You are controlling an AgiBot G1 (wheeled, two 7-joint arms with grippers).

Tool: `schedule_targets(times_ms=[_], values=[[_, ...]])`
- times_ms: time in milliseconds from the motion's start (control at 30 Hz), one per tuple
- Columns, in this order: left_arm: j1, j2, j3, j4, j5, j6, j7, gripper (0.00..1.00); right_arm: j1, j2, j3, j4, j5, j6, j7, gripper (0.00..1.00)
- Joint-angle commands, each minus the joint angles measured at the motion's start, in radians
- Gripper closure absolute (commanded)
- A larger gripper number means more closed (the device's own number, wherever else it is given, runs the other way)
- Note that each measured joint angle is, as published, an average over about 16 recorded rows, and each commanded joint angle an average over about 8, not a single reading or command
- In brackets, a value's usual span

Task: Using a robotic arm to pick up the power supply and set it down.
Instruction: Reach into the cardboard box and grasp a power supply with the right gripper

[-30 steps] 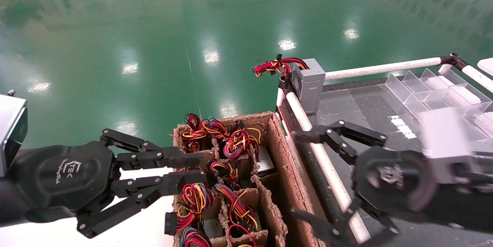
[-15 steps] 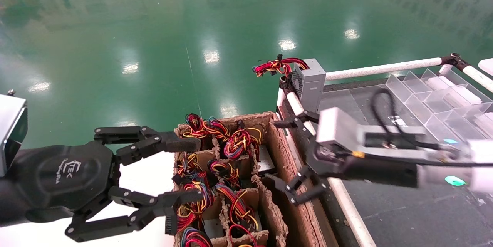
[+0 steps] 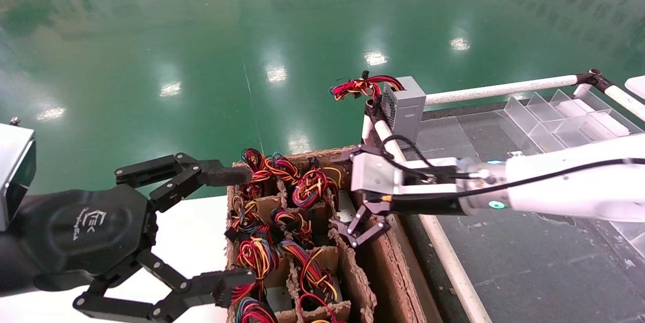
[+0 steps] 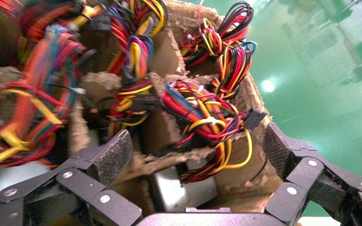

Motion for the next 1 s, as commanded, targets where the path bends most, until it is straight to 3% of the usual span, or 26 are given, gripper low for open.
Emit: schedule_targets(times_ms=[33,833,867,1000], values=[[0.0,0.0,0.0,0.0,0.0,0.0,0.0,0.0,0.014,-0.03,-0.01,-0.037,-0.021,0.016,-0.041,0.0],[0.0,0.0,0.001,0.0,-0.001,0.0,0.0,0.0,0.108,-0.183,-0.029,-0.353,-0.052,0.056,-0.294,0.0],[0.0,0.0,0.001,0.0,-0.001,0.0,0.0,0.0,0.111,-0.187,-0.028,-0.362,-0.05,0.055,-0.299,0.07],[0.0,0.0,0.001,0.0,-0.001,0.0,0.0,0.0,0.124,-0.202,-0.024,-0.402,-0.041,0.049,-0.316,0.56]])
